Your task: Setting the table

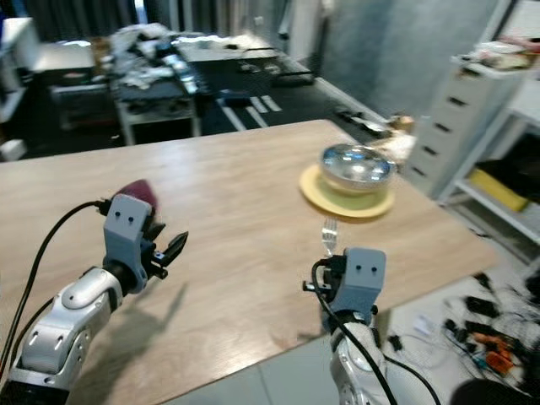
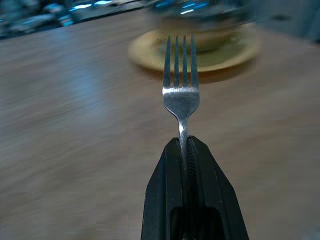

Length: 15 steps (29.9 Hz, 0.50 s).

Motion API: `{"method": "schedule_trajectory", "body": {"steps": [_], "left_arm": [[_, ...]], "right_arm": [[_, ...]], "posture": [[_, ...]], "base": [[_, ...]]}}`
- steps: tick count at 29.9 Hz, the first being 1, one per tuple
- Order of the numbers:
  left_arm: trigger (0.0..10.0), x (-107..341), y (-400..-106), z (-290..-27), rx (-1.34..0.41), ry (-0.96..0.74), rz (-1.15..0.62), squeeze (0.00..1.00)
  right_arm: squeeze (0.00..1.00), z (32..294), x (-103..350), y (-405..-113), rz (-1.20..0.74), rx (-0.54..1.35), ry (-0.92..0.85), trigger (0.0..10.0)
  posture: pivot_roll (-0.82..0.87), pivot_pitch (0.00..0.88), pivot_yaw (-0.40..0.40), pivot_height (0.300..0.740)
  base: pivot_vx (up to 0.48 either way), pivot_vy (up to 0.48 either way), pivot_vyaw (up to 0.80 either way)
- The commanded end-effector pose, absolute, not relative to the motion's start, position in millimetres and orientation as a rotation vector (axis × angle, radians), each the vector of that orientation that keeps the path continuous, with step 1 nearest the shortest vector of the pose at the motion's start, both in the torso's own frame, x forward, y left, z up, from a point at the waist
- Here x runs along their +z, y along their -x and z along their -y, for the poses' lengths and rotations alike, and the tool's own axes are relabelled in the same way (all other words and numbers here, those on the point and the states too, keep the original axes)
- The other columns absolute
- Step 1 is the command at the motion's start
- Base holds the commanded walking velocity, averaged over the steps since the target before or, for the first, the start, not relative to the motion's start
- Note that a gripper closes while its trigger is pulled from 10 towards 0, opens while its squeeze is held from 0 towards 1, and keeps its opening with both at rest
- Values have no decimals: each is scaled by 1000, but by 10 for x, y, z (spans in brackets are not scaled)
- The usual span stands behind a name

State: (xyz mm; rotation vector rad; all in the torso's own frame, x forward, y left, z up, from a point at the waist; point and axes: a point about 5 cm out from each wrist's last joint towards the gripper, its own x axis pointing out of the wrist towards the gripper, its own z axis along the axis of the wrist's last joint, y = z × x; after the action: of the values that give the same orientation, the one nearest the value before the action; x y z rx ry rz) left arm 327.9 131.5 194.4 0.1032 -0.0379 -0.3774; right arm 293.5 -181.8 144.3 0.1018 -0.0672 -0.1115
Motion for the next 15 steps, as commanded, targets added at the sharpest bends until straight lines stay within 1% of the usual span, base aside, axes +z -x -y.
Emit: {"method": "schedule_trajectory", "body": {"steps": [1,15], "left_arm": [[10000,1862,-3287,-1347,-371,-119,2,0],[10000,1874,-3313,-1369,-346,-204,-12,0]], "right_arm": [[0,1847,1385,-2922,50,-131,-108,10000],[0,1852,1383,-2927,49,-141,-106,10000]], "posture": [[68,68,58,740],[68,69,63,740]], "base": [[0,0,-800],[0,0,-800]]}}
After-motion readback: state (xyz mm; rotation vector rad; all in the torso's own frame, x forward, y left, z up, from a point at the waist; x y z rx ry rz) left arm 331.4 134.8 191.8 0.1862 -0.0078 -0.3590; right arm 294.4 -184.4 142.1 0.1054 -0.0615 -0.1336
